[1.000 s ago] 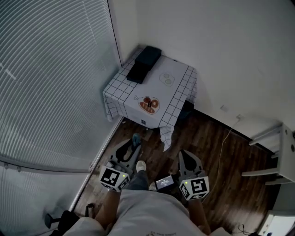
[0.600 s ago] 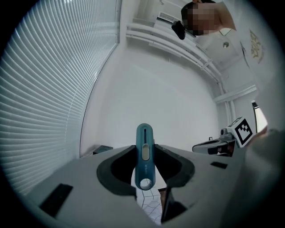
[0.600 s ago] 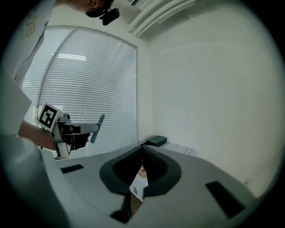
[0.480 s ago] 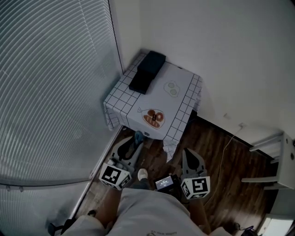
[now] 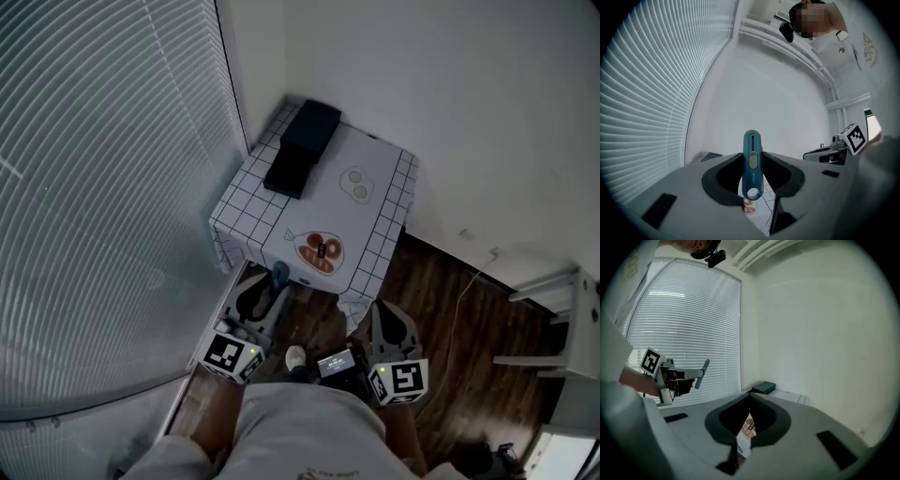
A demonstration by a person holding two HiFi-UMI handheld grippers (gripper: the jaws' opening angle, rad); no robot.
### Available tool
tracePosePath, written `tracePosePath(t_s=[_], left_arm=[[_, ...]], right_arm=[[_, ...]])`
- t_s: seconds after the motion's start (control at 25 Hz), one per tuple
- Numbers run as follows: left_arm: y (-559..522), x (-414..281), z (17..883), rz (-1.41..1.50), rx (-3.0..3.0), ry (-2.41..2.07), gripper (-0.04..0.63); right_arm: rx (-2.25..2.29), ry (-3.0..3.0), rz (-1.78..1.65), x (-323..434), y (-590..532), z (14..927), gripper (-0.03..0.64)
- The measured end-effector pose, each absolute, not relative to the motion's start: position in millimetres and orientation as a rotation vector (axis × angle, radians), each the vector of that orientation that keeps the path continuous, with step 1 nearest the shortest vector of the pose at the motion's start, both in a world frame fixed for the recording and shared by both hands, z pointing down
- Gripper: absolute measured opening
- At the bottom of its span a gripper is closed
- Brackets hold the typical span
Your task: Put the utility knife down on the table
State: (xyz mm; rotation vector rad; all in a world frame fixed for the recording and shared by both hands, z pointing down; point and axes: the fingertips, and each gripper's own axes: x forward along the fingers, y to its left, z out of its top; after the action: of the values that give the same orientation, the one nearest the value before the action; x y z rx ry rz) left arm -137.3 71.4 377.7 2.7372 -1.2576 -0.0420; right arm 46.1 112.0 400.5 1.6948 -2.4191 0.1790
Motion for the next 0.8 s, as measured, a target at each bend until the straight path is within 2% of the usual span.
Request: tracePosePath(t_s=[0.32, 0.8], left_arm=[[26.3, -131.7, 384.3, -0.035, 2.739, -1.281, 0.133], [-78.5, -97.6, 375.2, -0.032, 2.726, -1.366, 0.133]], right_arm=[[1.663, -2.432, 0.191, 43.2, 65.1, 405.9, 0.008], [1.648, -2.431, 0.231, 85.8, -45.8, 409.7, 0.007]])
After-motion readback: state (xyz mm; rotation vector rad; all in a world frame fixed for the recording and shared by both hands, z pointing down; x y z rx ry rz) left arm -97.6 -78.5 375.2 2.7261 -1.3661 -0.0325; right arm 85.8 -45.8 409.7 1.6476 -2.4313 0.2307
